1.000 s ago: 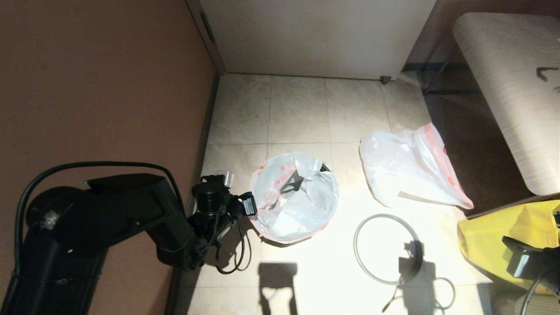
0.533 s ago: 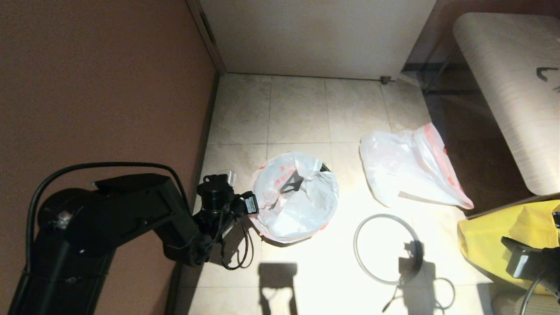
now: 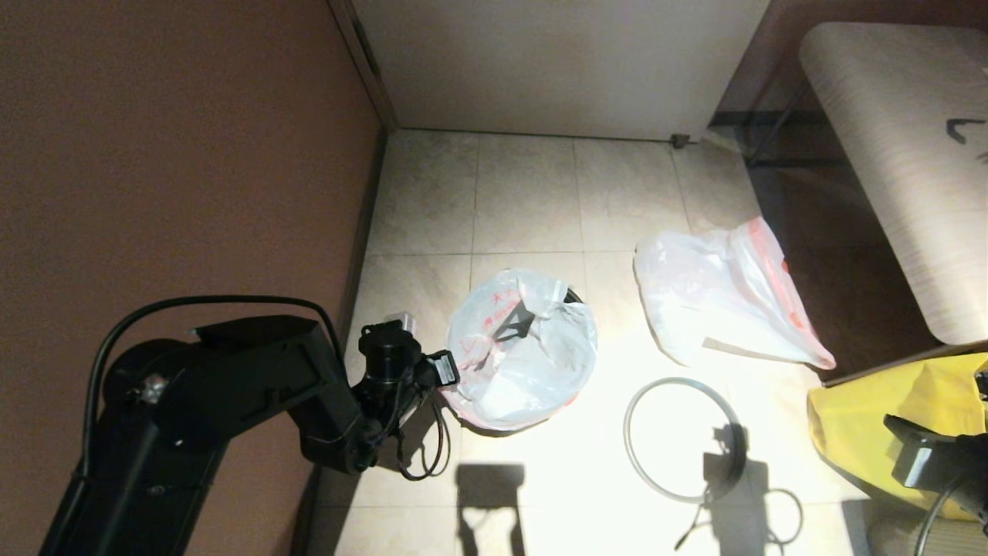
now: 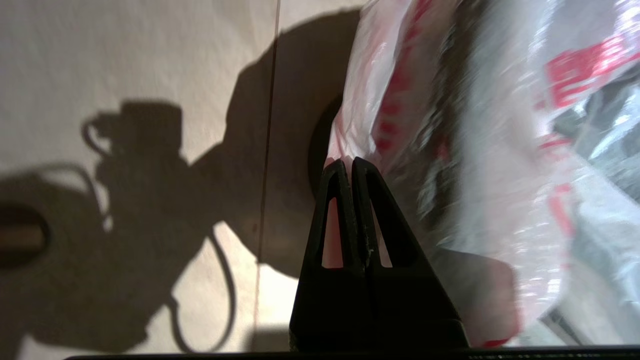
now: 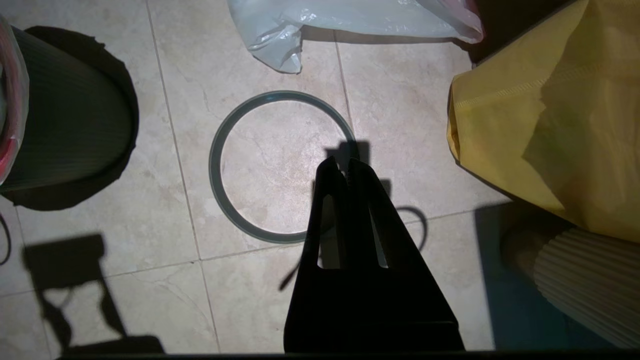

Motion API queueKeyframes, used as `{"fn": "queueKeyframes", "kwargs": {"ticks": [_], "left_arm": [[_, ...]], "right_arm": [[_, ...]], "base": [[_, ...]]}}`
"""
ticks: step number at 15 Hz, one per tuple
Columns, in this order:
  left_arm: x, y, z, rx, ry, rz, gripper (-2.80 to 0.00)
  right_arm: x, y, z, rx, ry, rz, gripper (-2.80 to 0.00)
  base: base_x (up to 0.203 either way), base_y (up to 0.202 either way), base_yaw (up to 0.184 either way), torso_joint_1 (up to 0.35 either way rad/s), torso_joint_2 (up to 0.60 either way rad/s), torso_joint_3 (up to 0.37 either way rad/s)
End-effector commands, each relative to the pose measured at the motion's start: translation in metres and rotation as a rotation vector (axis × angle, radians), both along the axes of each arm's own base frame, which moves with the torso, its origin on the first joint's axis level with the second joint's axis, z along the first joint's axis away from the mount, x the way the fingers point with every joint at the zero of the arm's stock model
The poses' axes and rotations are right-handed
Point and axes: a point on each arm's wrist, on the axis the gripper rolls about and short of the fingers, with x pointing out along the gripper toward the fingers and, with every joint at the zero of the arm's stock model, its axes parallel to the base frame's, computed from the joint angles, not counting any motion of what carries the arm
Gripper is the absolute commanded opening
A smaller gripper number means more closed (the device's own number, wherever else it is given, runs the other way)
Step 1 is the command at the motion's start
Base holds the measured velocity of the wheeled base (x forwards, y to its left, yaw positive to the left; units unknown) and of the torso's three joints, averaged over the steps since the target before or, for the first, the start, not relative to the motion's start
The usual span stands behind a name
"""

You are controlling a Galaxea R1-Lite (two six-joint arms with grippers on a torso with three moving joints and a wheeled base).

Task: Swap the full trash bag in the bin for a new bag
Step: Put the new garbage bag on the trash can

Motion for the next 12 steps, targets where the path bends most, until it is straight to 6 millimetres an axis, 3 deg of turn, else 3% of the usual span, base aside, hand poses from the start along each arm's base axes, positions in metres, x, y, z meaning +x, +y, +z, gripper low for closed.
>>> {"fn": "queueKeyframes", "kwargs": {"ticks": [1,9,12], "left_arm": [[0.001,0.001,-0.004,-0.026,0.016,0.013,-2.8],[-0.028,0.016,-0.018,-0.013,0.116,0.074,-2.8],[-0.051,0.014,0.011,-0.024,0.064,0.052,-2.8]], "right_arm": [[0.004,-0.001,-0.002,-0.001,-0.006,-0.005,-2.8],[0.002,-0.003,0.005,-0.01,-0.058,-0.016,-2.8],[0.001,-0.003,0.007,-0.01,-0.066,-0.019,-2.8]], "base": [[0.0,0.0,0.0,0.0,0.0,0.0],[0.0,0.0,0.0,0.0,0.0,0.0],[0.0,0.0,0.0,0.0,0.0,0.0]]}}
